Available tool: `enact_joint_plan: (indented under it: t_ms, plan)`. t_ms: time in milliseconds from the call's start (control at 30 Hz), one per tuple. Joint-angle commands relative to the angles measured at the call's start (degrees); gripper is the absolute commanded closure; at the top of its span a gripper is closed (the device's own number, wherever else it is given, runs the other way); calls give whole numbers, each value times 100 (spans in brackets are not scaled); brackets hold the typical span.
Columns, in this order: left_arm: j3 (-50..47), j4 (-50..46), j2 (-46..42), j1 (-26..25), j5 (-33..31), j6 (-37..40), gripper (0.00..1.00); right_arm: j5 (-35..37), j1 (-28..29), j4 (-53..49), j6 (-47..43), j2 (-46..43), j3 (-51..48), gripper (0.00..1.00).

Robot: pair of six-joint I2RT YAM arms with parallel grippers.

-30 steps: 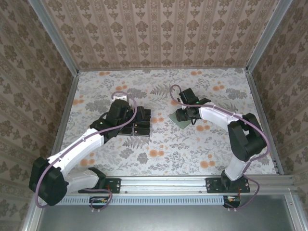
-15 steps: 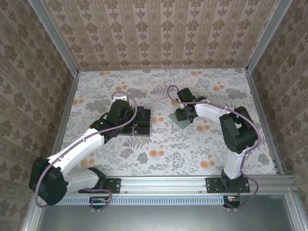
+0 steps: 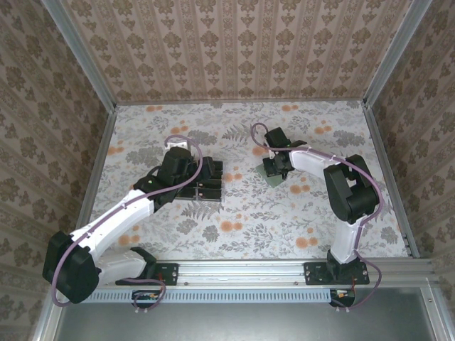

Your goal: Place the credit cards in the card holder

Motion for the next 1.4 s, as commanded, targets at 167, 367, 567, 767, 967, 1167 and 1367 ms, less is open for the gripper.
enact_joint_plan:
  t_ms: [167,367,567,767,967,1167,1367]
  plan:
    - [325,14,12,-40,110,-114,0,-212,-201,13,510,-444,-497,100]
    - [353,117,64,-93,227,-264,0,-516,-202,283,964,-1303,-1008,100]
    - [428,285,294,-323,328,-452,0,-899,-194,599,1556,-2026,-1531,100]
    - [535,508,689,-764,299,-616,0,-1162,-193,868,2104,-2646,-1999,100]
    - [539,954,1121,-1151,245,-775,0,-1562,-185,1159,2598,-3116,-2271,100]
    - [493,1610,1516,-1393,329,-1107,0,-1745,-118,1198,2902,-3490,-2300,100]
    - [428,2556,1821,-1528,353,-1469,0,-1852,-52,1172,3100,-3796,-2198,100]
